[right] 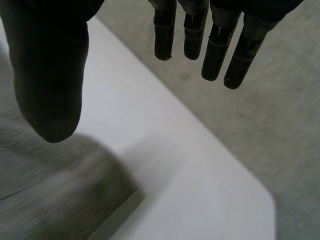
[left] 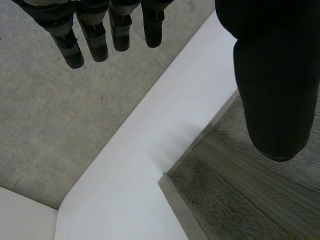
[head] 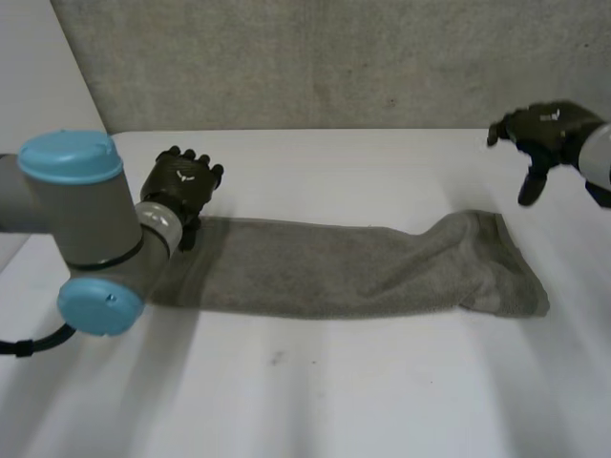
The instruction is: Fold the towel.
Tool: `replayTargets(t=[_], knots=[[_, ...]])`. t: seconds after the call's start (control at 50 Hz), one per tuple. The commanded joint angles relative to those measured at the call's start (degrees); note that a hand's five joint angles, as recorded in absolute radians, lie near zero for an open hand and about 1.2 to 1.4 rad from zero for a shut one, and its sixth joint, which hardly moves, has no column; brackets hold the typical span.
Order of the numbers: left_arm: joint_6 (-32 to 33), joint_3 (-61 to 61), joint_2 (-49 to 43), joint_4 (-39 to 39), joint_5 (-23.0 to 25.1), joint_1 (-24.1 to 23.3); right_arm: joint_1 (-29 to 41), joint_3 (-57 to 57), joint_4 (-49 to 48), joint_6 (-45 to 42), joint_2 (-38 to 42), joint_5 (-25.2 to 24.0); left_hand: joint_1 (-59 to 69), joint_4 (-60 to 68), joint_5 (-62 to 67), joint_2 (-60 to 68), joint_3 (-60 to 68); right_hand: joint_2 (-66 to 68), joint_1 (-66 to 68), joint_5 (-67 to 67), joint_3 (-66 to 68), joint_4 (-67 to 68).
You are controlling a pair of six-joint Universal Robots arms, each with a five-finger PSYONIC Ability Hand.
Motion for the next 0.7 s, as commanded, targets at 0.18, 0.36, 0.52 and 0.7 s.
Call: replayTargets(t=[0.18,0.36,0.52,0.7], knots=[[-0.1,-15.0,7.2,8.4,0.1,-1.4,-1.6,44.9,-26.2,-0.5,-11.8,-1.0,0.2,0.4,-1.5,0.5,0.4,2.8,1.9,1.0,1.9,2.1],[-2.8,-15.6,7.0,8.4,0.2,-1.7,-1.7,48.3,-31.8,-1.1,-7.5,-0.1,0.2,0.4,-1.5,0.6,0.4,6.7,5.8,4.9,5.8,5.9],[-3.1,-15.6,7.1,8.4,0.2,-1.7,-2.4,48.8,-35.7,-4.3,-4.5,1.0,0.2,0.4,-1.5,0.5,0.4,13.8,12.8,12.0,12.9,13.0],[-3.2,-15.6,7.1,8.4,0.2,-1.7,-4.4,47.9,-36.0,-7.4,-2.9,3.7,0.2,0.4,-1.5,0.5,0.4,60.4,59.4,58.6,59.4,59.6]])
